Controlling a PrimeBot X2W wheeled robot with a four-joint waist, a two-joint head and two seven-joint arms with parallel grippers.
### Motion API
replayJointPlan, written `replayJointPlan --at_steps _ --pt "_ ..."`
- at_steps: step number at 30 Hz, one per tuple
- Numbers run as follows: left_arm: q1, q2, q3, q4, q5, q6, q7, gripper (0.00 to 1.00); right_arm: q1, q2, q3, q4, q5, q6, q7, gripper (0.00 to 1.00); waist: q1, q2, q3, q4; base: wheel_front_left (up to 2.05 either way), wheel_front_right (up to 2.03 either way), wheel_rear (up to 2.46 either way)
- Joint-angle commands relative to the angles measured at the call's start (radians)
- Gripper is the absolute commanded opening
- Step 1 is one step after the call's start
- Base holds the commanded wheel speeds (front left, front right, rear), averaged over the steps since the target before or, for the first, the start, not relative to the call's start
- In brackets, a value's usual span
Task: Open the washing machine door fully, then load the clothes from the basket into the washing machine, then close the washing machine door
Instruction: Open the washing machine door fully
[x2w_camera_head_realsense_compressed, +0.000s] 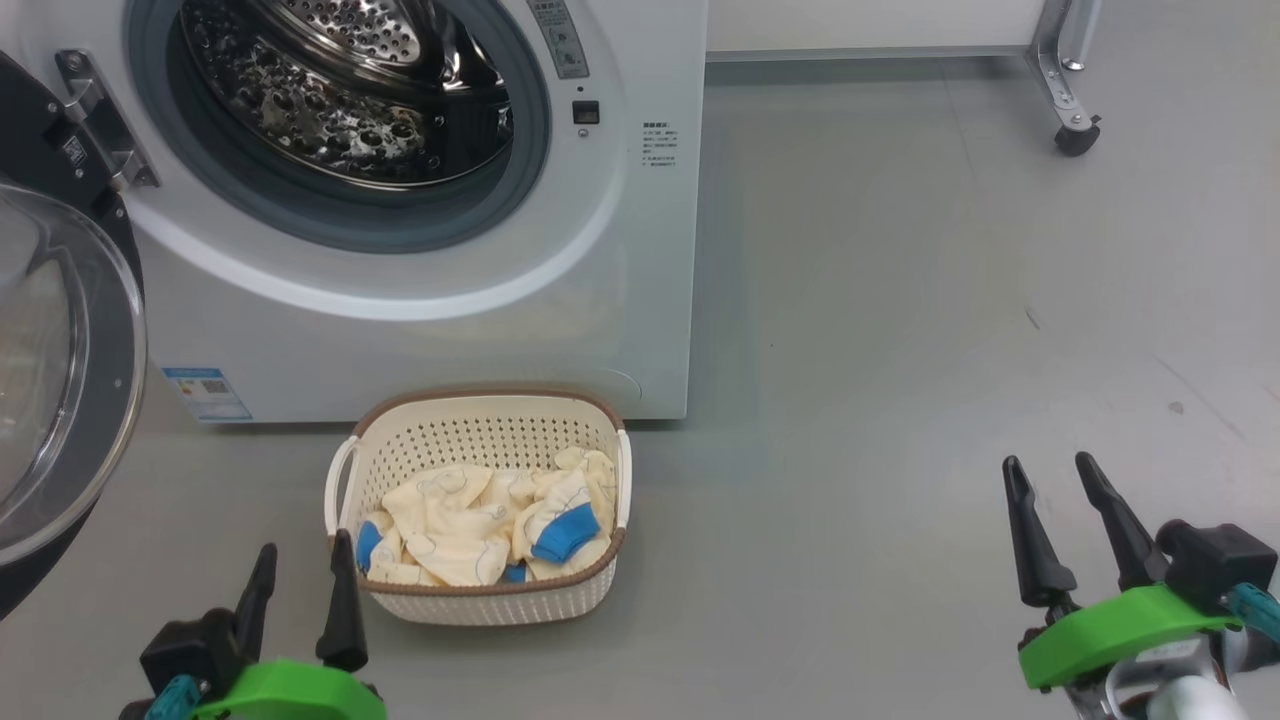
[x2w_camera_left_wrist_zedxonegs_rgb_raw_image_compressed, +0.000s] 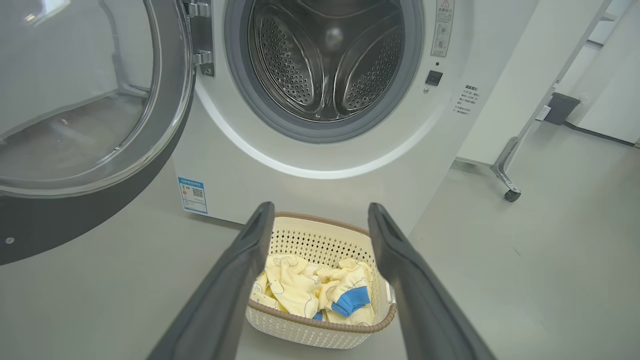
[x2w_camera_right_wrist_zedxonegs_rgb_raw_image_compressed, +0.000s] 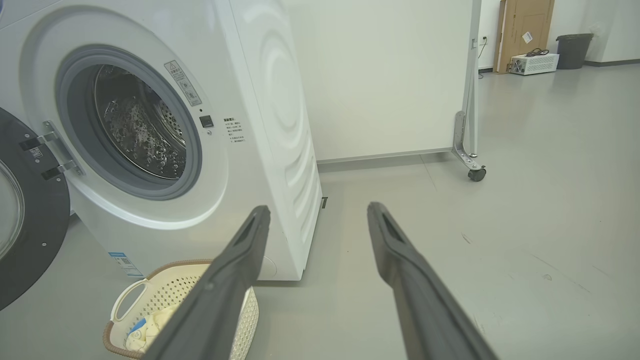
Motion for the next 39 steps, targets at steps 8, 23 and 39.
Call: replayJointPlan --at_steps 8,23,39 --pt "-0.031 -0.008 0.059 -0.053 0.026 -0.006 -0.014 1.0 -0.018 -0.018 0.027 -0.024 -0.01 -0.003 -0.011 1.0 0.0 0.0 0.002 0.003 0.0 0.0 0.0" --pt "-0.036 -0.007 0.049 -0.065 0.026 -0.007 -0.014 1.0 -0.027 -0.02 0.023 -0.023 -0.012 -0.003 -0.011 1.0 0.0 0.0 0.003 0.011 0.0 0.0 0.0" --pt "-0.034 -0.016 0.062 -0.061 0.051 -0.007 -0.014 1.0 -0.027 -0.024 0.018 -0.023 -0.015 -0.003 -0.011 1.0 0.0 0.0 0.01 0.025 0.0 0.0 0.0"
